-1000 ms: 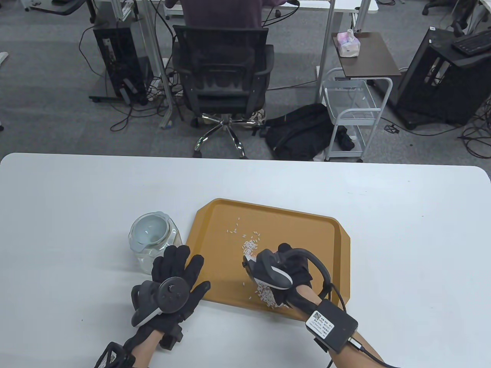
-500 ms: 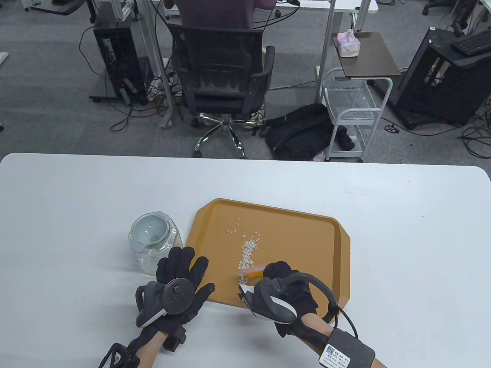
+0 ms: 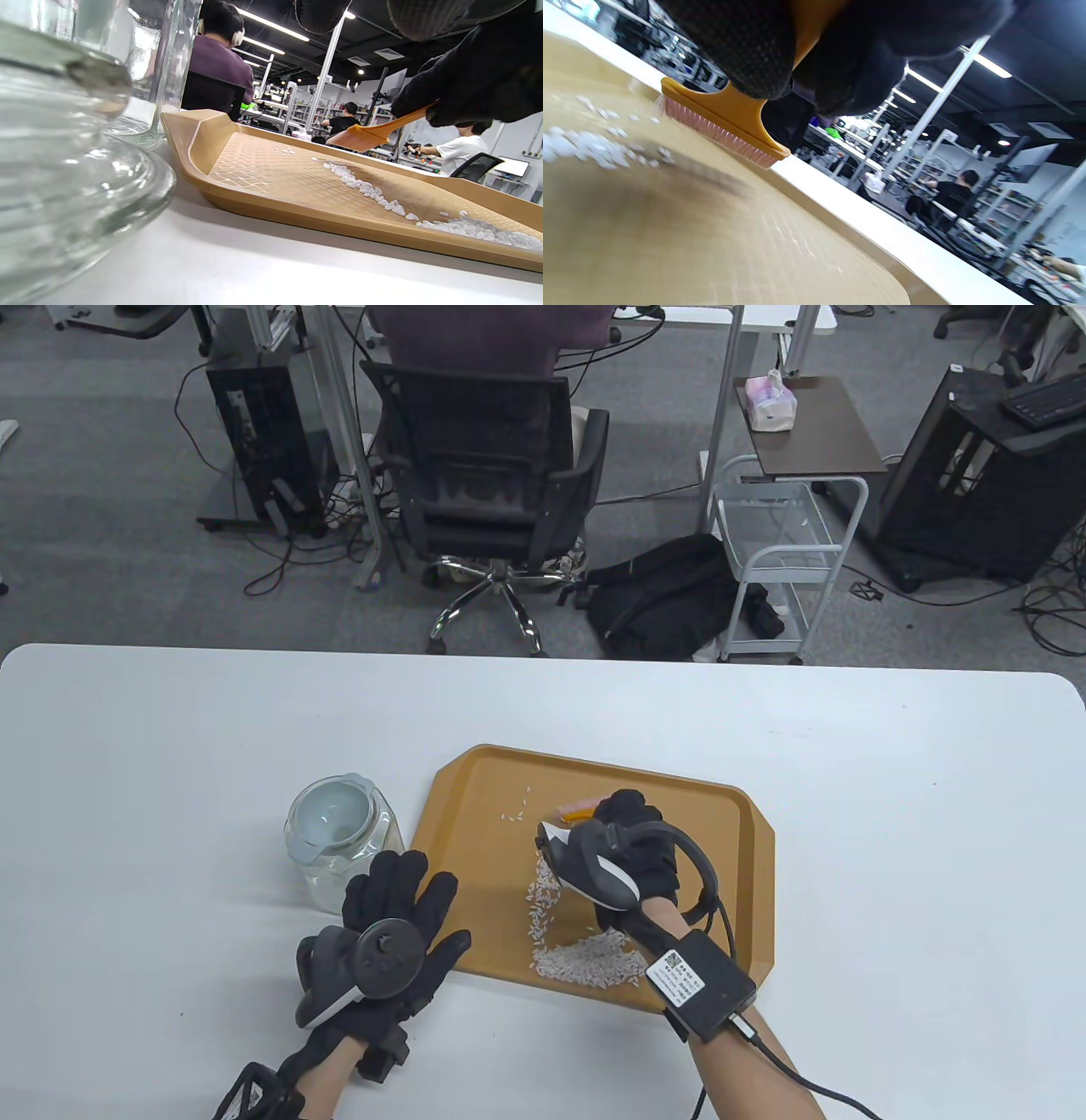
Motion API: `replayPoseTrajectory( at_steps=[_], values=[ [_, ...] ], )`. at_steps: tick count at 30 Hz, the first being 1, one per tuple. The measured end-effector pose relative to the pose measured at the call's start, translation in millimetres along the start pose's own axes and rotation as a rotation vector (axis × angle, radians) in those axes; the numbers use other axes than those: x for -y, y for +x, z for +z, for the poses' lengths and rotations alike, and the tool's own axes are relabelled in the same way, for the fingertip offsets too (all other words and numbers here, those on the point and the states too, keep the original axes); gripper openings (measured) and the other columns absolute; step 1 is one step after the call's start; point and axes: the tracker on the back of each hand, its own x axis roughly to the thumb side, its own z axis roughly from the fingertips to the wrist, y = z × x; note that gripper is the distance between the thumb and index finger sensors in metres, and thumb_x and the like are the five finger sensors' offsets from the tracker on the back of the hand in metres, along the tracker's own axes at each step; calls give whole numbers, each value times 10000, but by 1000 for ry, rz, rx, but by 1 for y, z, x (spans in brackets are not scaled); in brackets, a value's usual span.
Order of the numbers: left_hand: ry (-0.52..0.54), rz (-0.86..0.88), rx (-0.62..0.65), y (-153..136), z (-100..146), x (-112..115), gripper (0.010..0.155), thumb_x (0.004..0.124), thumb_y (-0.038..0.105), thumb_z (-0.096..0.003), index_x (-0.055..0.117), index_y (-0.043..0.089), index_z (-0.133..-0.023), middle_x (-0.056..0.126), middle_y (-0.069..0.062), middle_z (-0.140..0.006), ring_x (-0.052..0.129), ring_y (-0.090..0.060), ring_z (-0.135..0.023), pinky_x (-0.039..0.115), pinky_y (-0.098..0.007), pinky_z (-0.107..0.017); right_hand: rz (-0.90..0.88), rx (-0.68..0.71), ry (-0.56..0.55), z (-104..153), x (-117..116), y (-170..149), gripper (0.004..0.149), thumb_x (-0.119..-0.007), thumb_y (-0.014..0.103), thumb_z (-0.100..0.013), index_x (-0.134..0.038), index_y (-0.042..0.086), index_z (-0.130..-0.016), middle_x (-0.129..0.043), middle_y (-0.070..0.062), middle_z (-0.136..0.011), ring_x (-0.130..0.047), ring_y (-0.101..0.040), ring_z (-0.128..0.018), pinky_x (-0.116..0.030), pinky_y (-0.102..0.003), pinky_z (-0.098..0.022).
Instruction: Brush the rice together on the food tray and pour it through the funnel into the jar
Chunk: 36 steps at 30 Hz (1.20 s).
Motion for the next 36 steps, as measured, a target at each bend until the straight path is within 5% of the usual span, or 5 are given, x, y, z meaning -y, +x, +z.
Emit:
replayPoseTrajectory(
  at_steps=[5,10,26,36],
  values=[
    [-9,-1,-10,-4,-1,0,709,662,592,-492,484,272,-1099,223,-83,-1210,117,-356,-1096,150,-631,-755,22,-27,56,-13,-12,6,541,-767,233,-502,-624,197,-1023,-586,-173,-1014,-908,-258,-543,-841,-319,-243],
    [4,9,-12,-8,-1,-4,709,663,591,-492,481,273,-1099,223,-83,-1210,117,-354,-1097,151,-631,-755,-10,54,-40,-1,-7,7,496,-873,227,-444,-794,223,-934,-786,-116,-896,-963,-245,-426,-848,-300,-170],
    [29,51,21,-8,1,-8,703,664,587,-492,489,270,-1094,393,-52,-1217,311,-383,-1127,309,-655,-773,-56,488,-40,117,52,17,457,-925,282,-421,-899,149,-858,-911,-118,-746,-982,-211,-220,-823,-232,-51],
    [89,107,55,-11,6,-18,664,663,584,-491,562,278,-1071,663,-50,-1137,765,-337,-989,573,-628,-732,-3,310,-193,81,52,-1,494,-814,304,-489,-786,177,-966,-804,-124,-909,-952,-257,-501,-847,-307,-194]
  ],
)
